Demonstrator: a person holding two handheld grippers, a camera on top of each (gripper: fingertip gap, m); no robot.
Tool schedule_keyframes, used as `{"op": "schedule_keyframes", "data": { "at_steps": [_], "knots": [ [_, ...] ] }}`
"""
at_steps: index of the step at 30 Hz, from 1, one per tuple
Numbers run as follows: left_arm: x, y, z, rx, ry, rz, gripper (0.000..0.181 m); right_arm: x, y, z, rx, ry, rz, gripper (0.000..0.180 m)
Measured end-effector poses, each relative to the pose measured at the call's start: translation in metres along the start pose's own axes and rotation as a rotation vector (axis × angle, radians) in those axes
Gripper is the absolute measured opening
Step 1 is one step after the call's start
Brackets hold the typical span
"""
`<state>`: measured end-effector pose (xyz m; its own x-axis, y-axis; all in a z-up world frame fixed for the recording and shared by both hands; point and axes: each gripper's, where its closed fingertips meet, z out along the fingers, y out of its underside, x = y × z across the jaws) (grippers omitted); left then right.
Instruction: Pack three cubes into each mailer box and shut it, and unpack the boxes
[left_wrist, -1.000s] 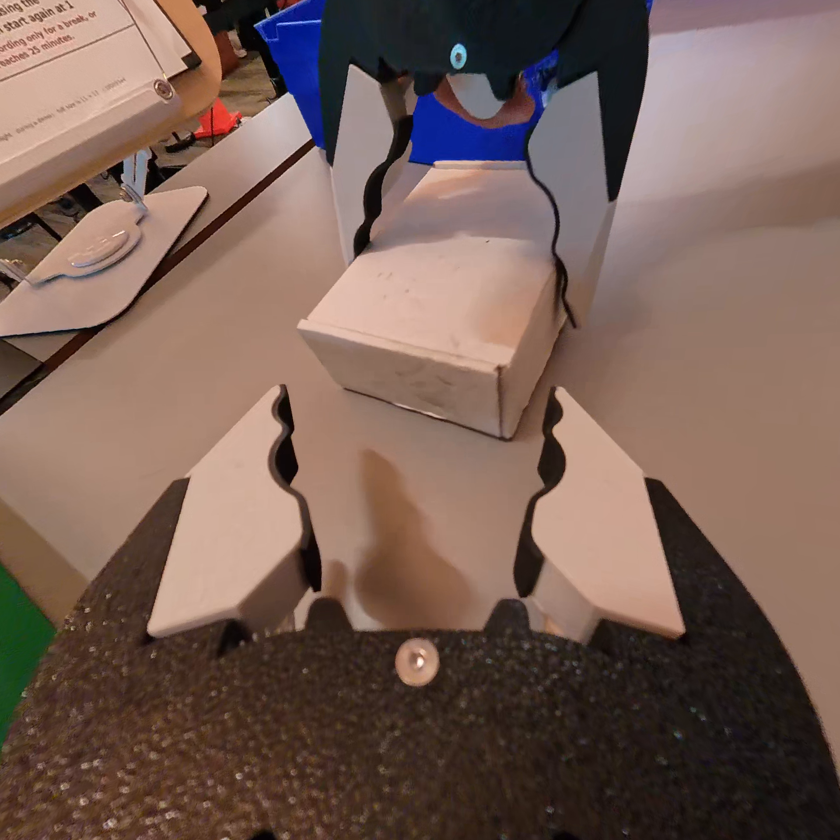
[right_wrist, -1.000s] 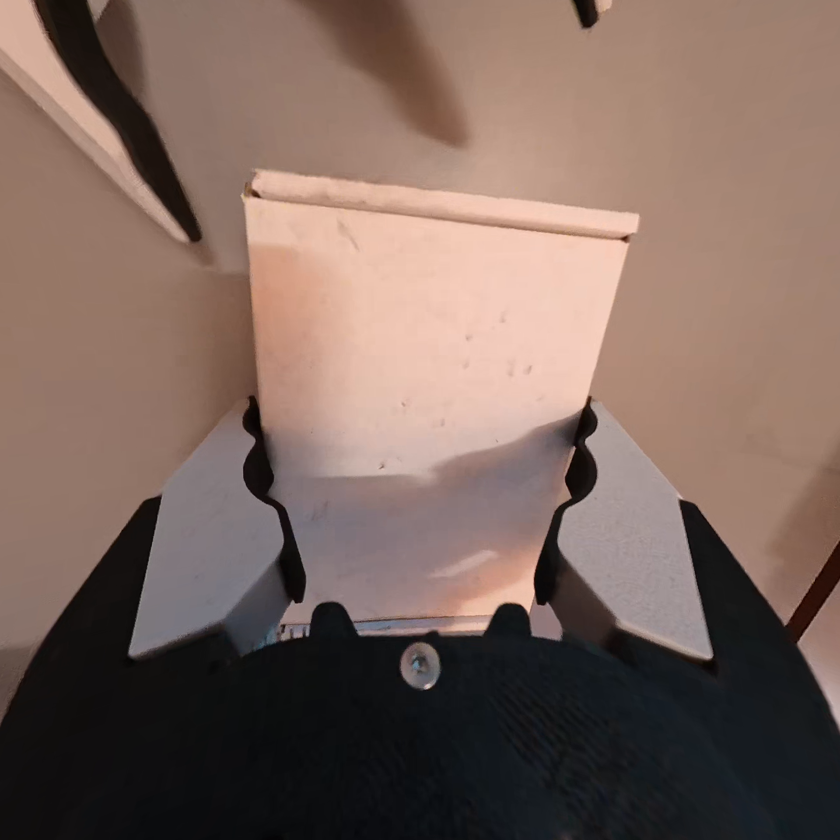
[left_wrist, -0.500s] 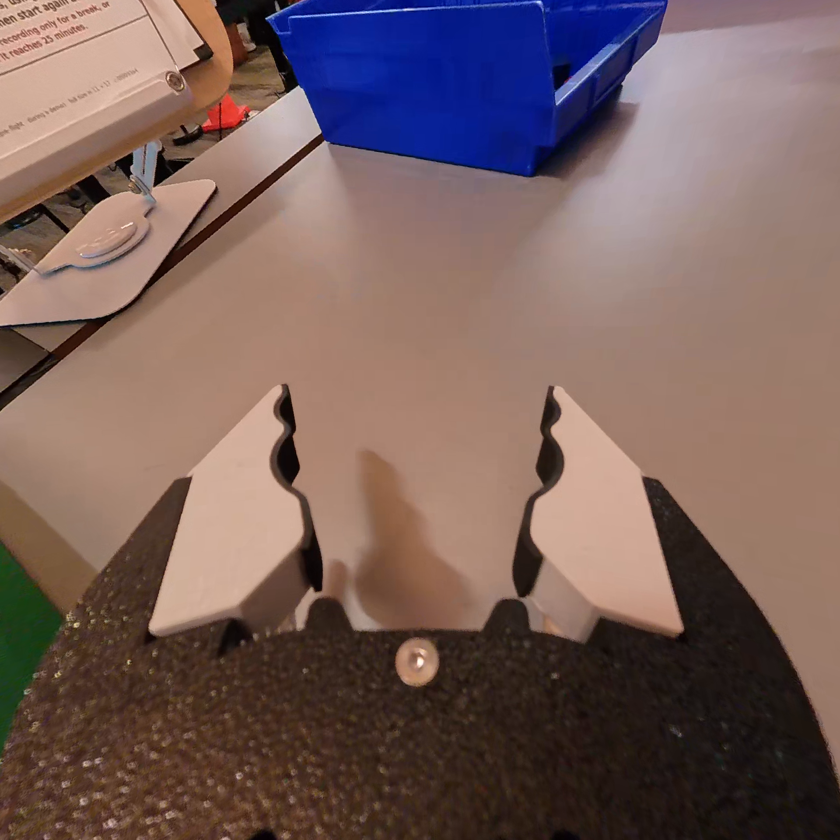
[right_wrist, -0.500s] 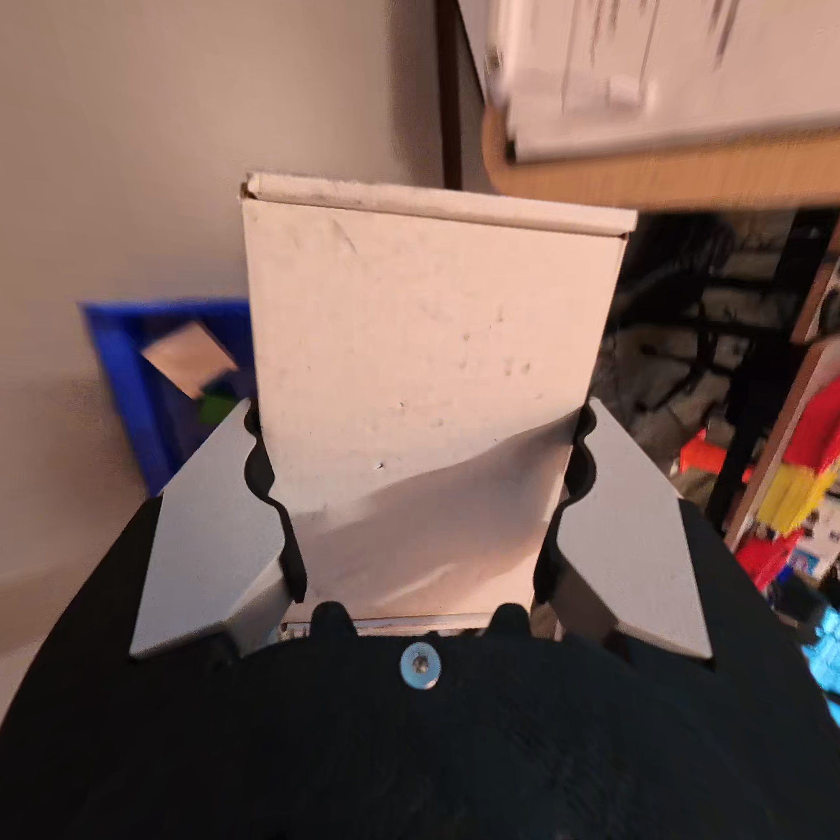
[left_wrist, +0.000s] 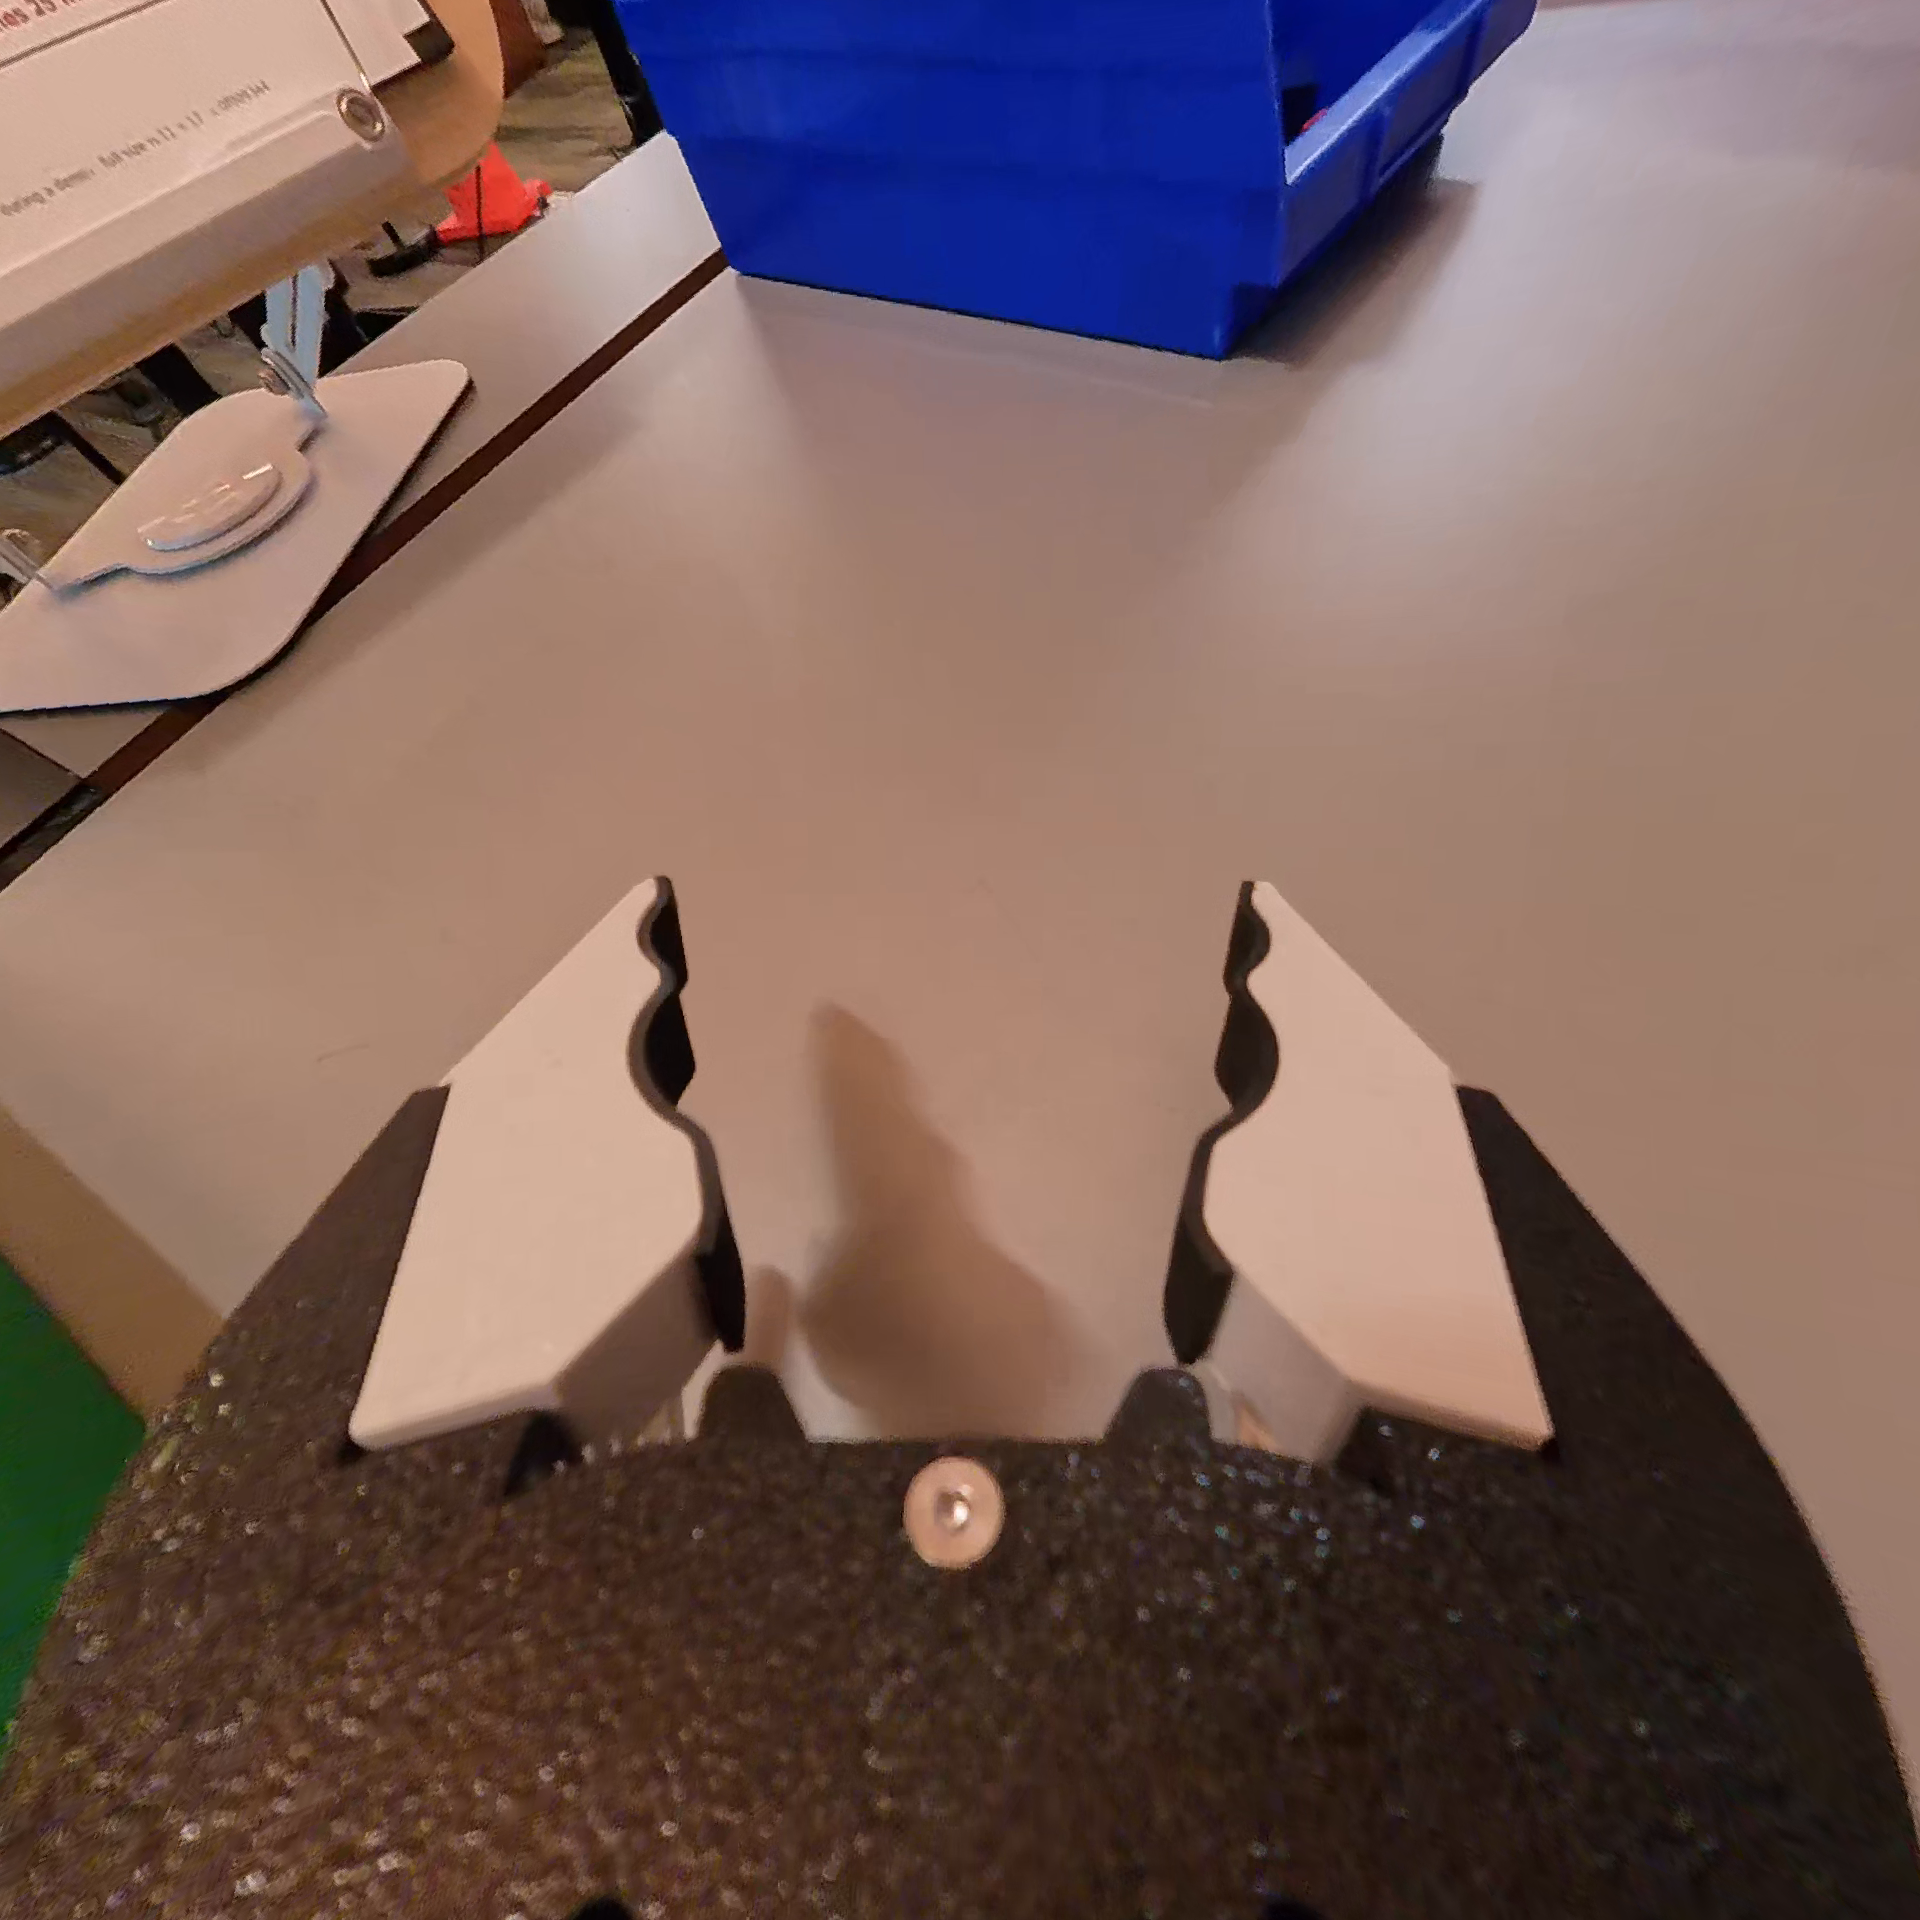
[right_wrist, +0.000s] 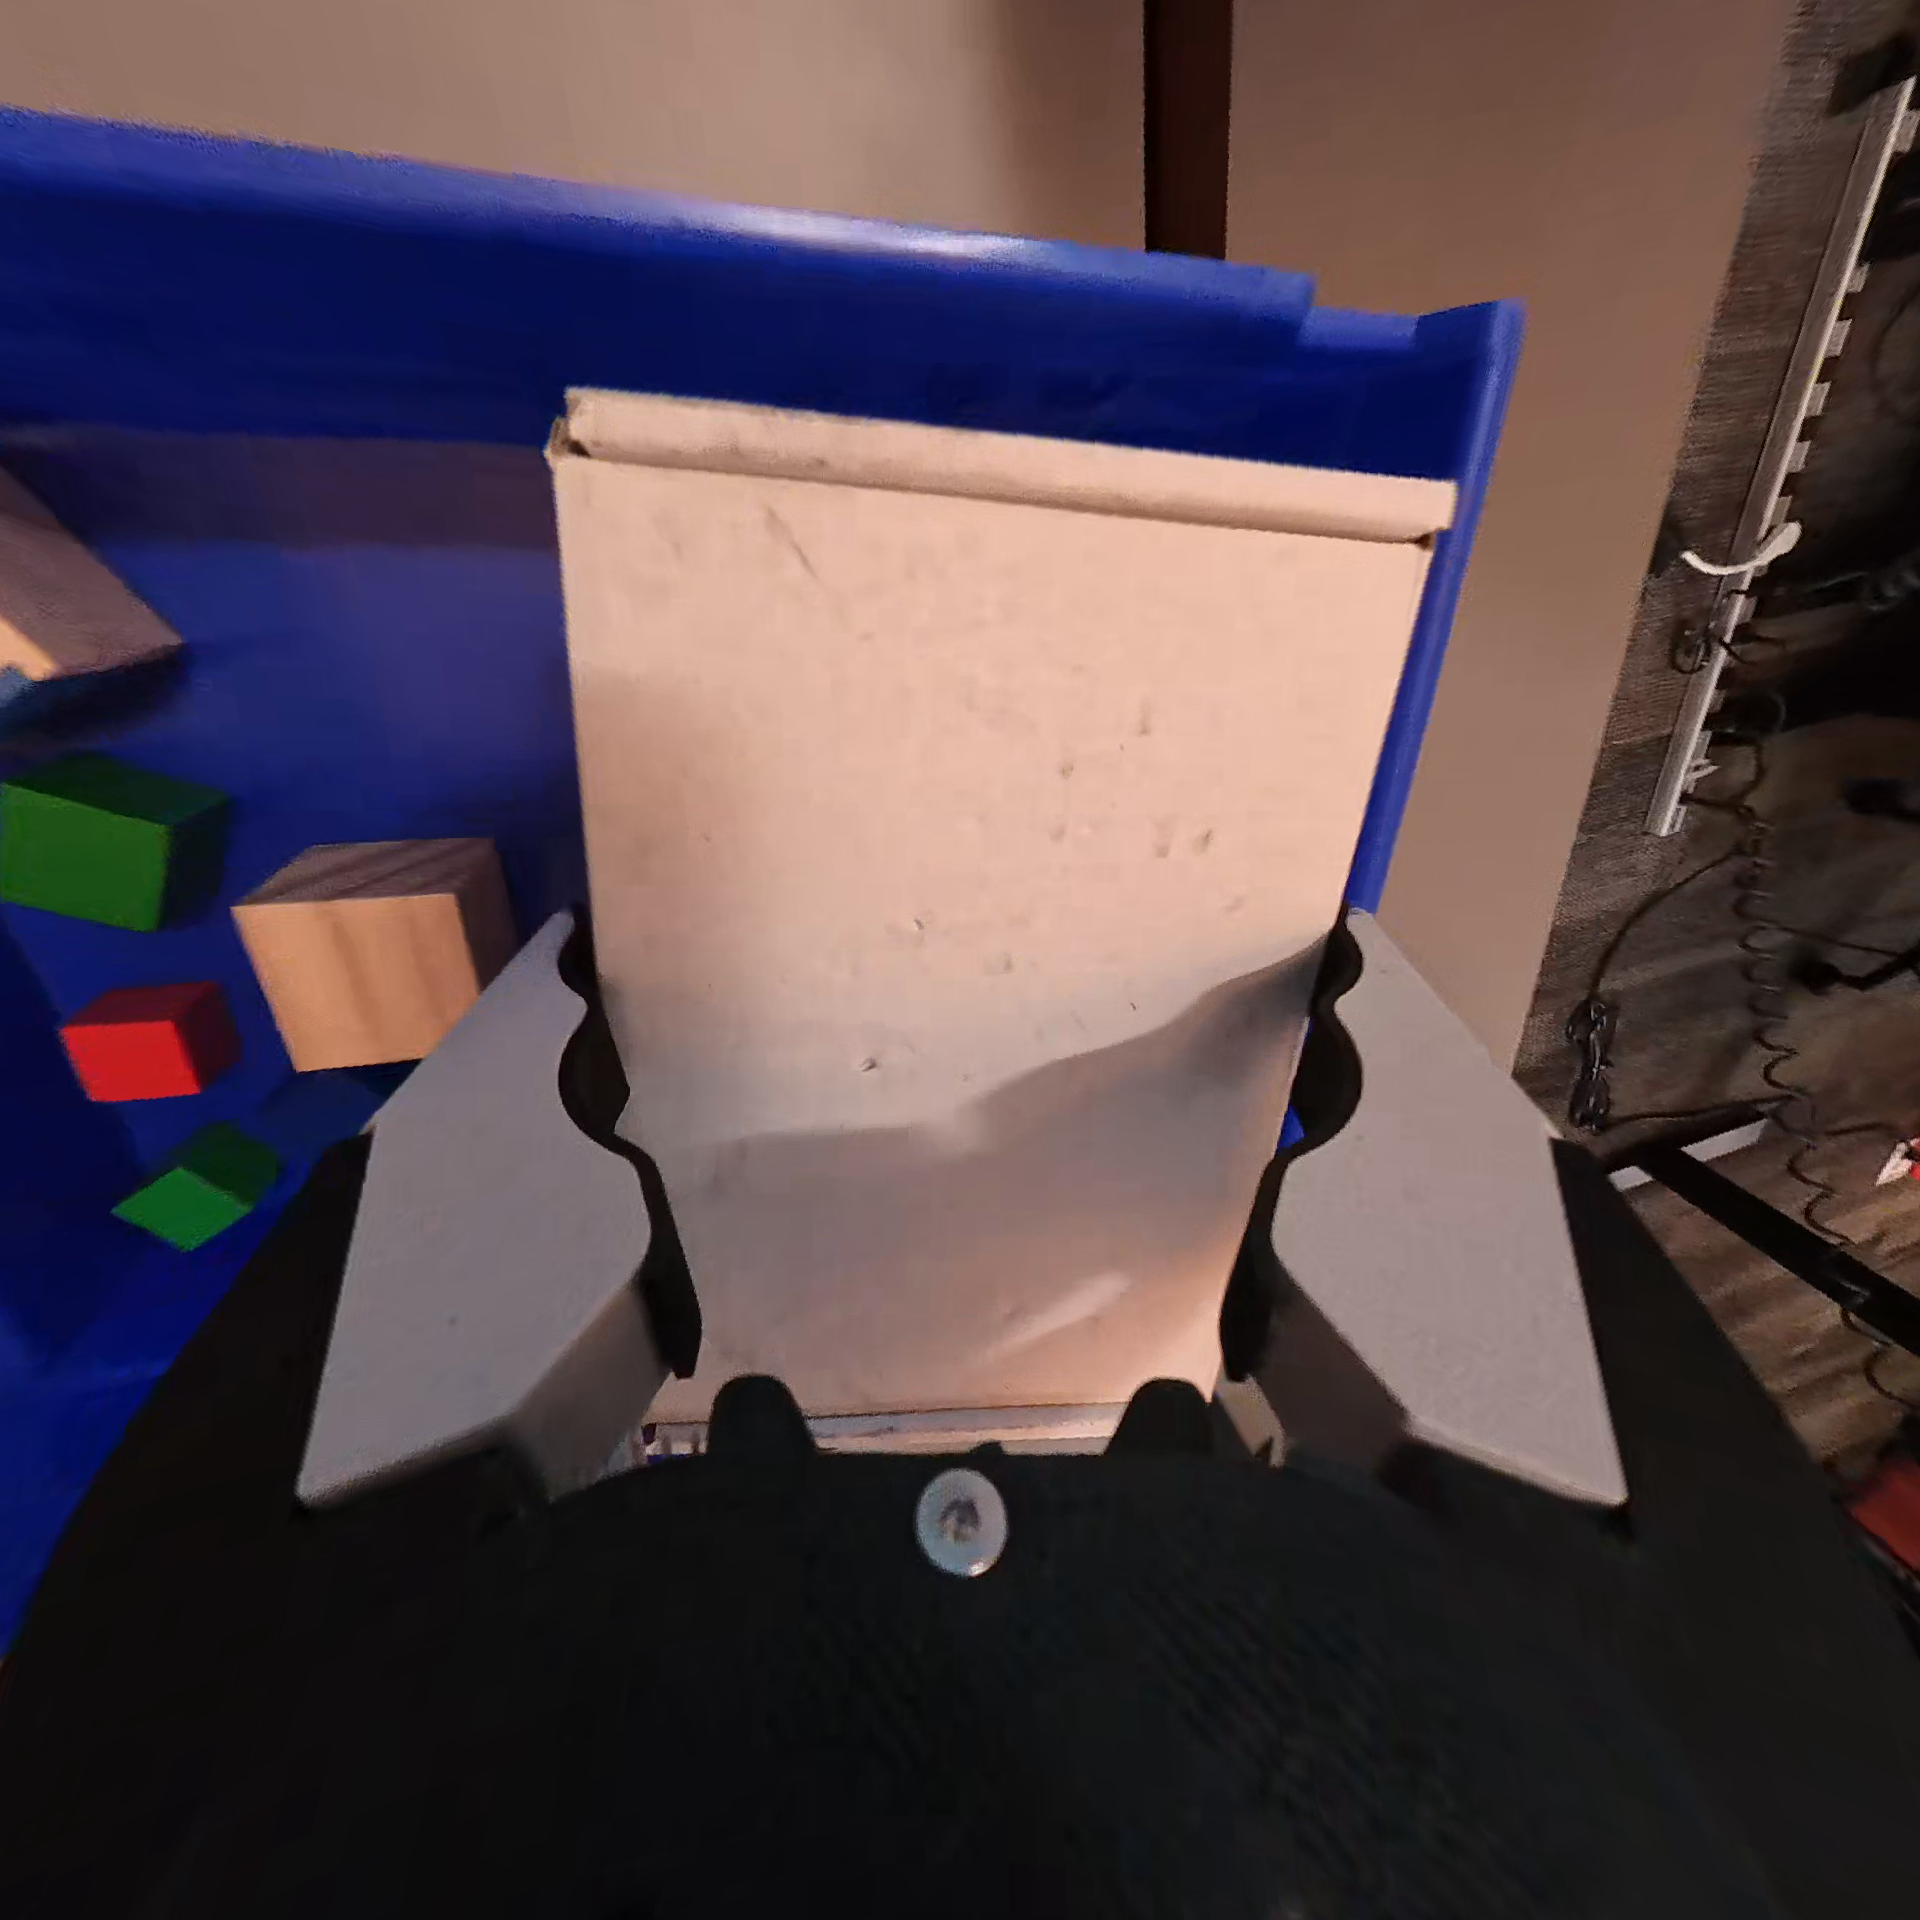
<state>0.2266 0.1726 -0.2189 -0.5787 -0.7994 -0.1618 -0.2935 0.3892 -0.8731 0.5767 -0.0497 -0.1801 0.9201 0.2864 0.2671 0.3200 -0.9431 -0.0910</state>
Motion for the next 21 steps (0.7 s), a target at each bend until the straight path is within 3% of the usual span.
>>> {"op": "schedule_keyframes", "data": {
  "at_steps": [3, 7, 10, 14, 17, 21],
  "knots": [
    [0.001, 0.002, 0.001, -0.014, 0.001, 0.005, 0.102, 0.003, -0.003, 0.009, 0.009, -0.025, -0.017, 0.133],
    [-0.002, 0.002, 0.002, -0.019, -0.017, -0.003, 0.102, 0.022, 0.004, 0.005, -0.094, 0.118, -0.062, 0.138],
    [0.003, -0.007, 0.007, 0.007, -0.011, -0.011, 0.103, 0.028, 0.012, -0.015, -0.145, 0.217, -0.109, 0.136],
    [0.019, -0.041, 0.028, 0.073, 0.006, -0.081, 0.102, 0.006, 0.011, -0.06, -0.057, 0.332, 0.025, 0.126],
    [0.029, -0.075, 0.057, 0.092, -0.032, -0.137, 0.102, -0.032, 0.024, -0.097, 0.002, 0.555, 0.203, 0.112],
    [0.038, -0.126, 0.108, 0.138, -0.081, -0.25, 0.087, -0.133, 0.022, -0.11, 0.28, 0.689, 0.476, 0.095]
  ]
}}
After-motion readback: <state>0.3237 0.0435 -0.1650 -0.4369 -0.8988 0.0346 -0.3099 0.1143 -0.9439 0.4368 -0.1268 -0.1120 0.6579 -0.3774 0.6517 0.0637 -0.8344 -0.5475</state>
